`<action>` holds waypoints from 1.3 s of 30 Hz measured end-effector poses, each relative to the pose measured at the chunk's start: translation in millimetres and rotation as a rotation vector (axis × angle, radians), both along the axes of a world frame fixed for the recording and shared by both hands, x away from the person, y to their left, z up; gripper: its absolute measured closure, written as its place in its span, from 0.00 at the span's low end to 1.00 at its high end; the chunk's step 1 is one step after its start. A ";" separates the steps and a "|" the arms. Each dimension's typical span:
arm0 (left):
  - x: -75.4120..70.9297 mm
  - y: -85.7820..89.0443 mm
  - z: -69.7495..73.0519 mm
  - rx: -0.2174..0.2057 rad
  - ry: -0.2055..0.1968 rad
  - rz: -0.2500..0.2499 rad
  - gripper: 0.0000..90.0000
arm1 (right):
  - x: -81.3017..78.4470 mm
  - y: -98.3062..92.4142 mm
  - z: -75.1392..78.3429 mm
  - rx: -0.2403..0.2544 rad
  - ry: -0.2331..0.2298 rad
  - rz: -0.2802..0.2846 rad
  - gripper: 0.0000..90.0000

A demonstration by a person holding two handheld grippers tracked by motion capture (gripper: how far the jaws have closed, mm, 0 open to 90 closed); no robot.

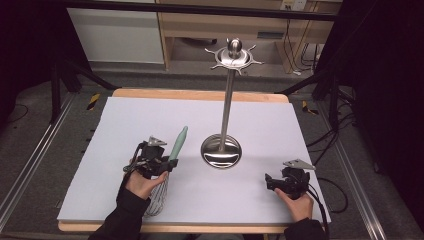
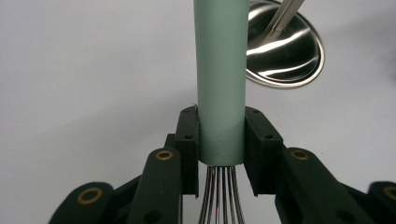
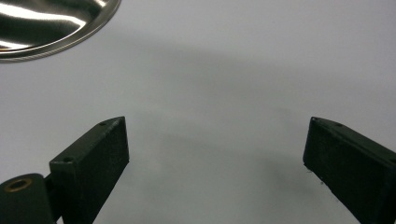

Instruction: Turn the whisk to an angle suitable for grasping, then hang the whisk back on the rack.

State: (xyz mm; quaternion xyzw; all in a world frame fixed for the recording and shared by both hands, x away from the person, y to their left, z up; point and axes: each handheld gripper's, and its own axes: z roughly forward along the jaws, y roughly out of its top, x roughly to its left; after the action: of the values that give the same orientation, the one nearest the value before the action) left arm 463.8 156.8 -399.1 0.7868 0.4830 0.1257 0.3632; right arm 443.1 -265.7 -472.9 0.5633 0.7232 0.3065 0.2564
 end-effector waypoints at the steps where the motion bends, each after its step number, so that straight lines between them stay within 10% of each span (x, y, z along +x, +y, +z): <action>1: -1.9 1.6 1.4 -0.008 -0.015 0.002 0.77 | 0.0 0.1 0.0 0.002 -0.001 -0.002 0.08; 17: -30.5 24.2 51.4 -0.135 -0.233 0.009 0.77 | -1.4 -0.6 1.7 0.016 -0.007 -0.006 0.08; 39: -19.7 17.9 93.4 -0.258 -0.440 0.004 0.77 | -3.4 -2.6 4.7 0.019 -0.050 -0.027 0.08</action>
State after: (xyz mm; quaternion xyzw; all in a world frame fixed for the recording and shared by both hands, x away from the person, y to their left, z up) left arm 444.2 174.7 -305.7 0.6866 0.4058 0.2319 0.5568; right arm 439.6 -268.3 -468.2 0.5674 0.7061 0.3237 0.2732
